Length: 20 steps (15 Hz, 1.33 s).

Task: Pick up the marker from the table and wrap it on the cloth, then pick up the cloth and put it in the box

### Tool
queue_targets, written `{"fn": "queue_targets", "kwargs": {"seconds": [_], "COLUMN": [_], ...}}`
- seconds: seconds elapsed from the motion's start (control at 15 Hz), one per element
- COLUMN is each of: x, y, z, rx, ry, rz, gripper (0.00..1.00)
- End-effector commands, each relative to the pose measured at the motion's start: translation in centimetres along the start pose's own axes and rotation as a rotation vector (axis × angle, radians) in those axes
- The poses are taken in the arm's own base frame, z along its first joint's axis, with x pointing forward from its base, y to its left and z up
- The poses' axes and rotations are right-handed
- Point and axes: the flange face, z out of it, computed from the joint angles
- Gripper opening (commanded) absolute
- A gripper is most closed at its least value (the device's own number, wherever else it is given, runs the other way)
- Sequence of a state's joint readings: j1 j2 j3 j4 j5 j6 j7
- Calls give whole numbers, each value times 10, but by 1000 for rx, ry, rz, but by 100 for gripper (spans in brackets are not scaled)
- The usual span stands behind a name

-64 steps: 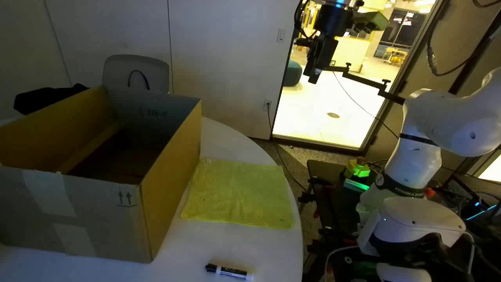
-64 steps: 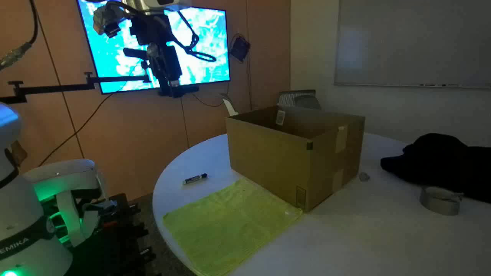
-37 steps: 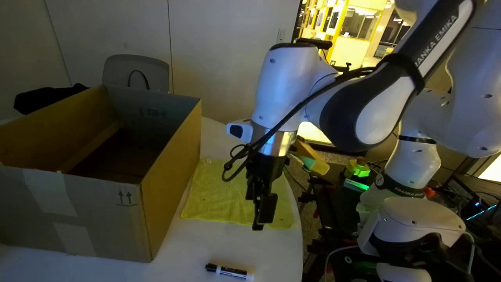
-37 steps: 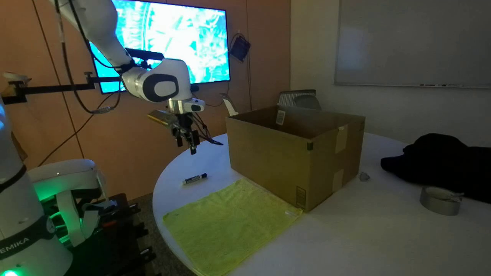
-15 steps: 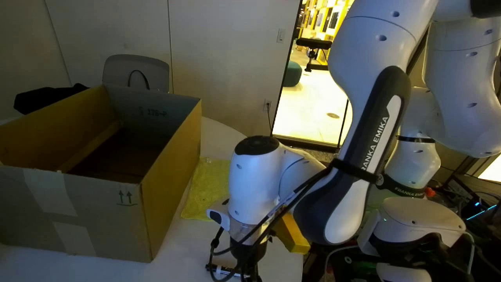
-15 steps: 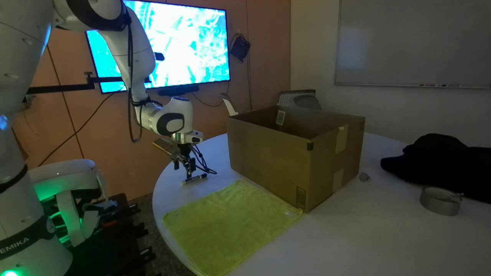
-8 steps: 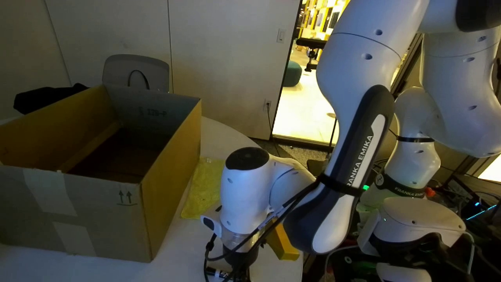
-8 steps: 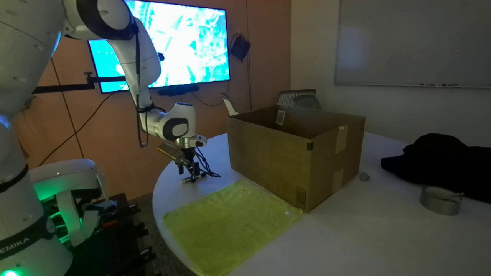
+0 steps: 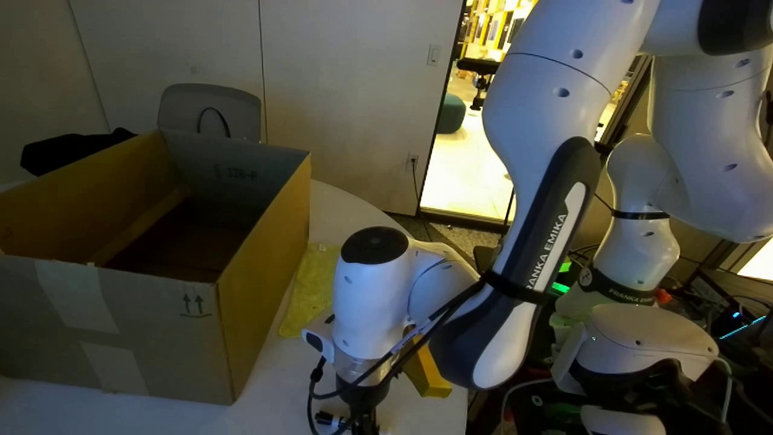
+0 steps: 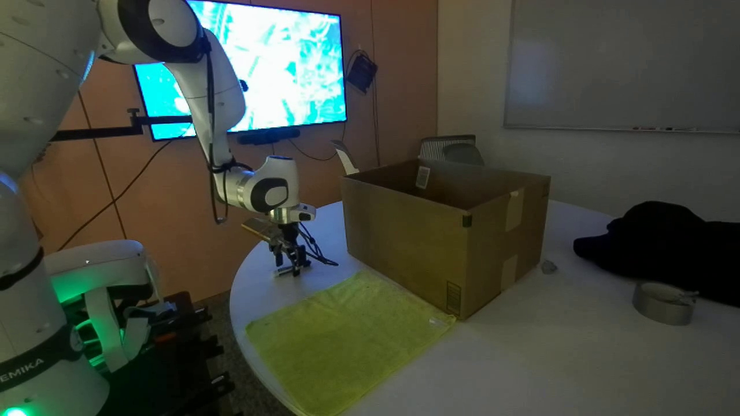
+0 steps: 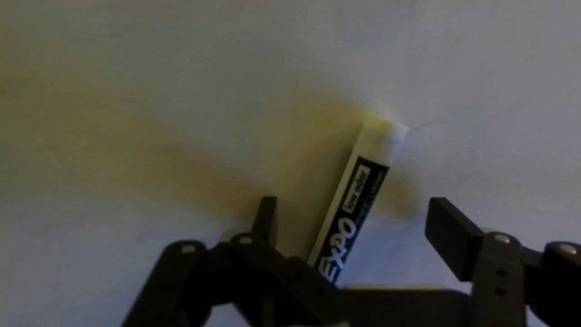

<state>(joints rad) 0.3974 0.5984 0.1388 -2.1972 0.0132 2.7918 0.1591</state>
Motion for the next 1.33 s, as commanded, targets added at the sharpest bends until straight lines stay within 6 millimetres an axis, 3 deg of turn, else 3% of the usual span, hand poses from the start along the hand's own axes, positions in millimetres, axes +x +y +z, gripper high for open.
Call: {"fn": "queue_targets", "kwargs": {"seconds": [0.0,0.47,0.8,1.0,1.27], "x": [7,6,1,-5,-21], "y": [2,8,19,47,103], "z": [-5,-18,-42,-63,-83], "rx": [-15,-31,-51,-68,-116], "ry": [-4,-24,-39,-32,-17], "rz": [-5,-19,-51,-42,34], "gripper": [54,2,5,5,5]}}
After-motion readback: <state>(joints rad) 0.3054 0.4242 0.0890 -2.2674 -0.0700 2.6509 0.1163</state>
